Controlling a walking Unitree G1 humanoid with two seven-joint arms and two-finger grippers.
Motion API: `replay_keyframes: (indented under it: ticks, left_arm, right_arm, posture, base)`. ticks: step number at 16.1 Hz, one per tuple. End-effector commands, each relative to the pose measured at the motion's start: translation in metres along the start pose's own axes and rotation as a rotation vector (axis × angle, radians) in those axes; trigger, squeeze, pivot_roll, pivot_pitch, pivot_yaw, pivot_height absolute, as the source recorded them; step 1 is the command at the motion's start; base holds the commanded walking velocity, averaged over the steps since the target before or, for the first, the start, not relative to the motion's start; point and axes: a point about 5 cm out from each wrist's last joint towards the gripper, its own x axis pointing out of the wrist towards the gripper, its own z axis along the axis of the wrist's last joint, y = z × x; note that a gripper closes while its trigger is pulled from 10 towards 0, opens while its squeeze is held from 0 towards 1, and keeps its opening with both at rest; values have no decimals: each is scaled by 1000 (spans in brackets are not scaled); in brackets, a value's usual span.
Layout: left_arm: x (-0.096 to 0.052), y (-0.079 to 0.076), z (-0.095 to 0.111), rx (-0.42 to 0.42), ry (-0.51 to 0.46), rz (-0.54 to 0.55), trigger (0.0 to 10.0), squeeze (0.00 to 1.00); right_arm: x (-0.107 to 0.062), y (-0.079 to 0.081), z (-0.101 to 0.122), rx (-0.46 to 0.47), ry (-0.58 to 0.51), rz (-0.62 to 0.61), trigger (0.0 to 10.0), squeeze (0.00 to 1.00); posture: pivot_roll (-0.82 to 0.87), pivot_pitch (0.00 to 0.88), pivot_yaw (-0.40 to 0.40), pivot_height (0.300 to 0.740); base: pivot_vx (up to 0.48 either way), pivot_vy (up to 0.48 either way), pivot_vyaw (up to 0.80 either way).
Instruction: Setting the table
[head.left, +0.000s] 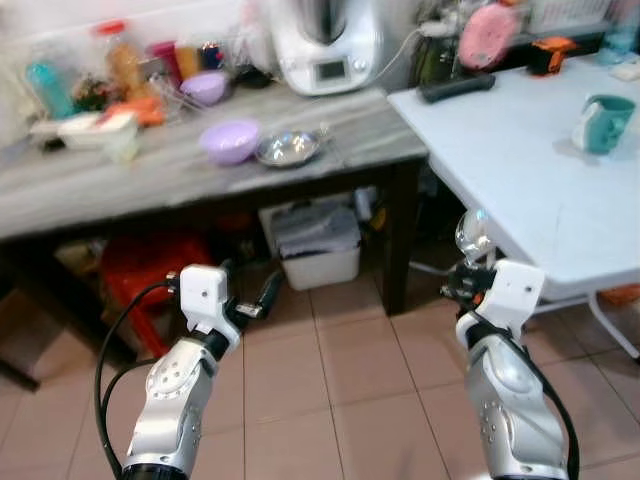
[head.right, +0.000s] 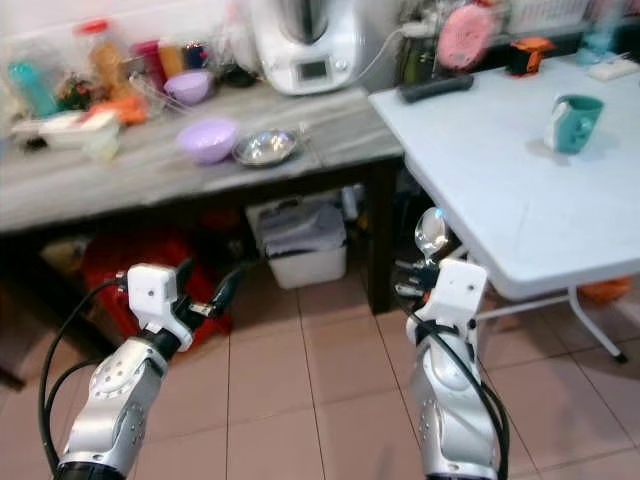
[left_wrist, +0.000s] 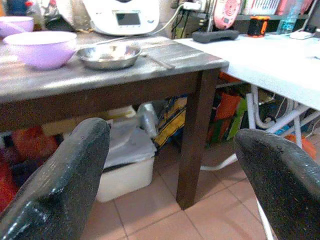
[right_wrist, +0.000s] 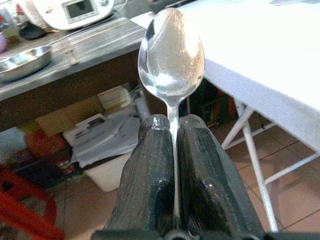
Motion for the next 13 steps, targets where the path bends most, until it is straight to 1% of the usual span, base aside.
replay_keyframes:
  ticks: [1, 5, 8, 10, 13]
  left_arm:
    - [3, -3, 4, -4, -11, -14, 10000, 0]
    - [4, -4, 3, -9, -9, -18, 10000, 0]
    - [5, -5, 3, -12, -10, -19, 10000, 0]
    - [5, -7, 3, -15, -10, -19, 10000, 0]
    - [6, -8, 3, -18, -10, -21, 10000, 0]
  right_arm:
    - [1, -4, 7, 3, -26, -10, 10000, 0]
    - [2, -6, 8, -11, -30, -18, 10000, 0]
    - [2, -6, 9, -16, -30, -19, 10000, 0]
    - [2, -7, 9, -13, -29, -20, 10000, 0]
    - [3, -6, 9, -11, -30, -20, 10000, 0]
  posture:
    - [-89, 0, 147, 740]
    - [-93, 0, 146, 740]
    - [-93, 0, 145, 740]
    - [-93, 0, 144, 740]
    - [-94, 0, 143, 740]
  base:
    - [398, 0, 0]
    - [405, 0, 0]
    - [402, 0, 713]
    - [403, 0, 491]
    - [405, 0, 0]
